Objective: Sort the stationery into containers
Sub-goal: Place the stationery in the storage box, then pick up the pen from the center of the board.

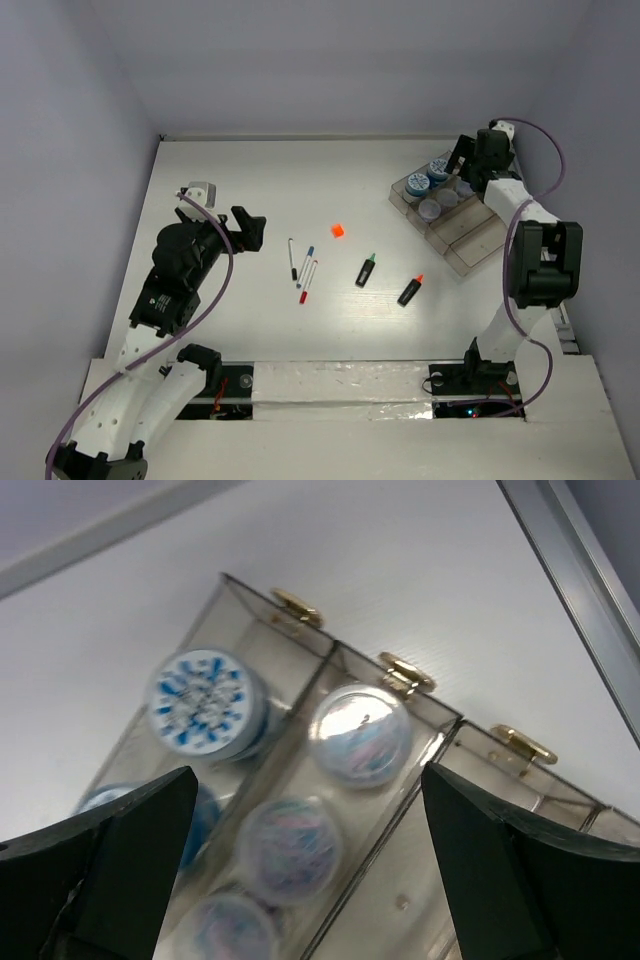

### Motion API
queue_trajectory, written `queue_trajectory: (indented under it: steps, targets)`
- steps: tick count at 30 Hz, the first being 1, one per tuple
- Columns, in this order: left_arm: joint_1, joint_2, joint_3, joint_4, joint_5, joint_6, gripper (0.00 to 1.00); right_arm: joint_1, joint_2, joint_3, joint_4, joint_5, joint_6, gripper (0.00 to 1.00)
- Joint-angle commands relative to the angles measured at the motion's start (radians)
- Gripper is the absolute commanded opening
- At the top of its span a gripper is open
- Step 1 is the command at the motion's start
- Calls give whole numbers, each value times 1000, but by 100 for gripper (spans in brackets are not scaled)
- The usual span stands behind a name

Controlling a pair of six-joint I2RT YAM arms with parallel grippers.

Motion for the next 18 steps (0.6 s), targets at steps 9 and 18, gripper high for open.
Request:
queue_trajectory:
  steps: [9,18]
  targets:
    - [-4,-63,1,36,-44,18,99,594,-131,-118,43,-138,72,100]
    - [-4,-110,-3,37,-80,20,99,888,89,98,-108,-13,32,73]
